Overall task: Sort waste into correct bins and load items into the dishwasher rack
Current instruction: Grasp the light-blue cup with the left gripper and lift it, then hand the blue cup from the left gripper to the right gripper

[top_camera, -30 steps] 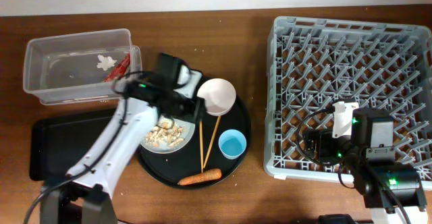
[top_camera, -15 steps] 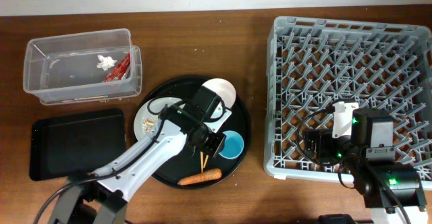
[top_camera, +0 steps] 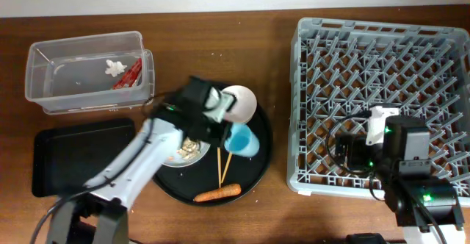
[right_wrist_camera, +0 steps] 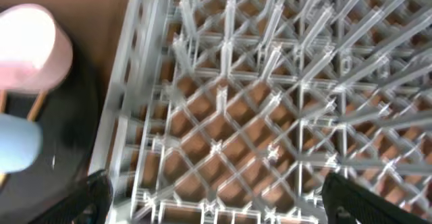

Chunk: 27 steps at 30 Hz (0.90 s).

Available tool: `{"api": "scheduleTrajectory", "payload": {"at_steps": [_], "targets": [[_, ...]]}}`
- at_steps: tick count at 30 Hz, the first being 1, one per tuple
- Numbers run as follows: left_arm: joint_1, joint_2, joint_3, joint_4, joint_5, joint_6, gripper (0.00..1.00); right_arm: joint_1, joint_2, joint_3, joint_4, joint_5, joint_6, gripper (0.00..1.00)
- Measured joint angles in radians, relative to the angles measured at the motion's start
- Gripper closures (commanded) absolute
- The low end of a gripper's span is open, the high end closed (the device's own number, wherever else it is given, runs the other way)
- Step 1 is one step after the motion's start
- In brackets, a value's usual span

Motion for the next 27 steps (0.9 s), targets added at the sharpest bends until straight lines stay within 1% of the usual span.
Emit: {"api": "scheduleTrajectory", "payload": {"at_steps": [1, 3, 5, 6, 7, 8, 9, 10, 12, 14, 17, 21, 23, 25, 27], "targets": [[0.048, 0.0, 0.021, 0.021, 0.072, -0.001, 1.0, 0.0, 0.002, 0.0, 0.043, 0.011, 0.013, 0.02], [0.167, 0.0, 0.042, 0.13, 0.287, -0.015, 1.0, 0.0, 0.025, 0.002, 0.144, -0.018, 0.023, 0.02], [0.242, 0.0, 0.05, 0.238, 0.5, -0.029, 1.0, 0.0, 0.075, 0.003, 0.21, -0.153, -0.01, 0.02], [0.256, 0.0, 0.054, 0.271, 0.592, -0.035, 1.0, -0.002, 0.113, 0.003, 0.24, -0.278, -0.039, 0.02], [0.257, 0.0, 0.054, 0.305, 0.686, -0.039, 1.0, -0.002, 0.16, 0.003, 0.277, -0.451, -0.08, 0.02], [0.255, 0.0, 0.054, 0.313, 0.744, -0.042, 1.0, -0.002, 0.2, 0.003, 0.302, -0.595, -0.117, 0.02], [0.252, 0.0, 0.054, 0.315, 0.785, -0.042, 1.0, -0.002, 0.226, 0.003, 0.322, -0.695, -0.137, 0.02], [0.251, 0.0, 0.054, 0.315, 0.816, -0.042, 1.0, -0.002, 0.258, 0.003, 0.348, -0.819, -0.16, 0.02], [0.251, 0.0, 0.054, 0.317, 0.876, -0.042, 1.0, -0.002, 0.307, 0.003, 0.396, -0.983, -0.183, 0.02], [0.251, 0.0, 0.054, 0.317, 0.916, -0.046, 1.0, -0.002, 0.345, 0.003, 0.457, -1.095, -0.195, 0.02], [0.251, 0.0, 0.054, 0.322, 0.946, -0.087, 1.0, -0.002, 0.388, 0.003, 0.543, -1.255, -0.203, 0.02], [0.233, 0.0, 0.054, 0.389, 0.957, -0.153, 1.0, -0.002, 0.407, 0.003, 0.551, -1.321, -0.203, 0.02], [0.184, 0.0, 0.055, 0.494, 0.961, -0.227, 1.0, -0.002, 0.407, 0.004, 0.558, -1.338, -0.202, 0.02], [0.159, 0.0, 0.054, 0.547, 0.961, -0.274, 1.0, -0.002, 0.407, 0.004, 0.562, -1.339, -0.203, 0.02], [0.135, 0.0, 0.054, 0.553, 0.96, -0.307, 1.0, -0.002, 0.407, 0.004, 0.573, -1.342, -0.203, 0.02]]}}
